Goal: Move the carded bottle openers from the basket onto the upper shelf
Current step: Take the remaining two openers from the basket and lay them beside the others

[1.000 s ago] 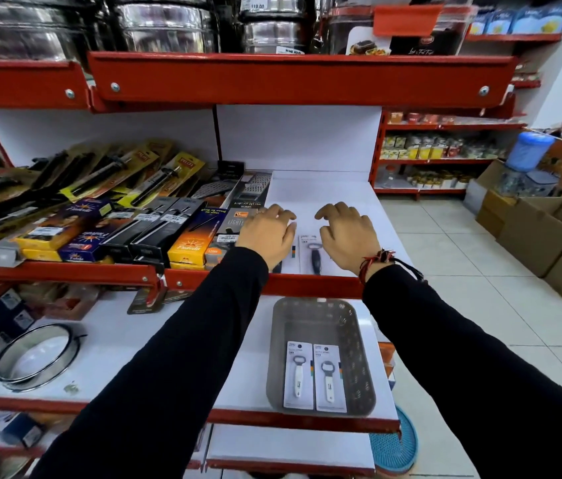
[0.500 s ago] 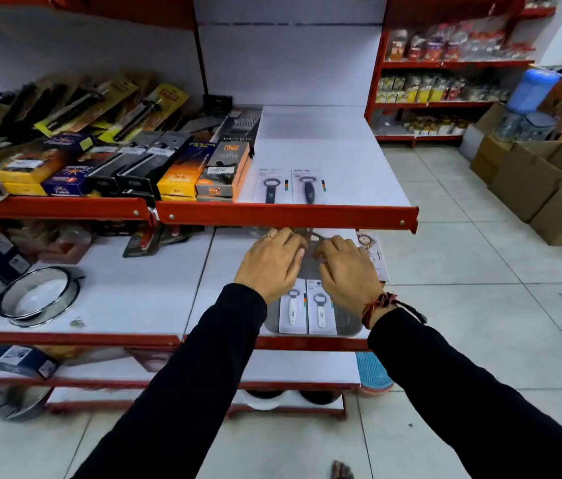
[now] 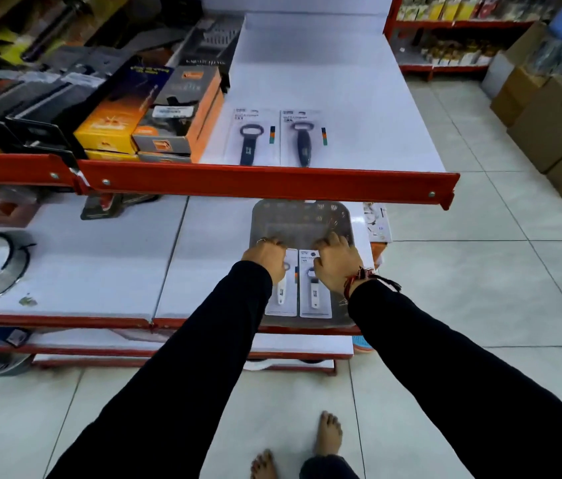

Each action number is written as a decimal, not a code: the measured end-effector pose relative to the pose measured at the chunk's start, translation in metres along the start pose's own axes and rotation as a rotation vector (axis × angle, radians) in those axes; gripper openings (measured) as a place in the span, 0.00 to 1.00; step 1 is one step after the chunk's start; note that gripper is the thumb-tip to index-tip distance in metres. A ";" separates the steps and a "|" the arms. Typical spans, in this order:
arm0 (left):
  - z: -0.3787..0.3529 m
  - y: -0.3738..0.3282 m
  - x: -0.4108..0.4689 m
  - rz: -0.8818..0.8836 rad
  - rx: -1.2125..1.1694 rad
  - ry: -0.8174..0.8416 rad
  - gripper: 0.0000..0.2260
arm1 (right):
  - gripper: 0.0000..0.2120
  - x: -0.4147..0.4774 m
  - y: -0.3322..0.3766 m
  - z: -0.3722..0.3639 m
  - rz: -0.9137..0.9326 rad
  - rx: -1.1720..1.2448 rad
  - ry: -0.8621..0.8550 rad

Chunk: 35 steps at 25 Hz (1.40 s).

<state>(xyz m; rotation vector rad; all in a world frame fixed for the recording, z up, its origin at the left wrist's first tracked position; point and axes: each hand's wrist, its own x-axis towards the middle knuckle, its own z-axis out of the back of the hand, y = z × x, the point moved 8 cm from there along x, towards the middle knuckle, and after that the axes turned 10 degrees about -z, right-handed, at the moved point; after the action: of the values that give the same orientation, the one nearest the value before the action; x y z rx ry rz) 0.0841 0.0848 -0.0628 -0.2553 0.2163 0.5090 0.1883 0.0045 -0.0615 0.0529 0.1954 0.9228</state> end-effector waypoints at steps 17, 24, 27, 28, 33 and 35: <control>-0.004 0.010 0.052 0.052 0.041 0.051 0.17 | 0.14 0.051 -0.010 -0.014 -0.023 0.152 0.187; 0.051 -0.021 -0.015 0.009 0.021 -0.145 0.10 | 0.17 -0.005 0.001 0.041 0.055 0.140 0.068; 0.080 -0.034 -0.049 -0.015 0.030 -0.269 0.14 | 0.18 -0.036 0.002 0.076 0.079 0.113 -0.070; 0.088 -0.039 -0.061 -0.023 0.027 -0.295 0.16 | 0.19 -0.048 0.003 0.087 0.091 0.108 -0.101; 0.131 -0.063 -0.114 -0.042 0.039 -0.446 0.16 | 0.15 -0.105 0.004 0.143 0.158 0.135 -0.258; 0.154 -0.075 -0.132 -0.068 0.052 -0.519 0.16 | 0.11 -0.125 0.003 0.169 0.179 0.163 -0.349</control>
<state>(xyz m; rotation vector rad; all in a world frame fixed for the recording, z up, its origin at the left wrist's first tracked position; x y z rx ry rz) 0.0315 0.0067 0.1317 -0.0729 -0.2835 0.4853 0.1442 -0.0867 0.1229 0.3844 -0.0608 1.0580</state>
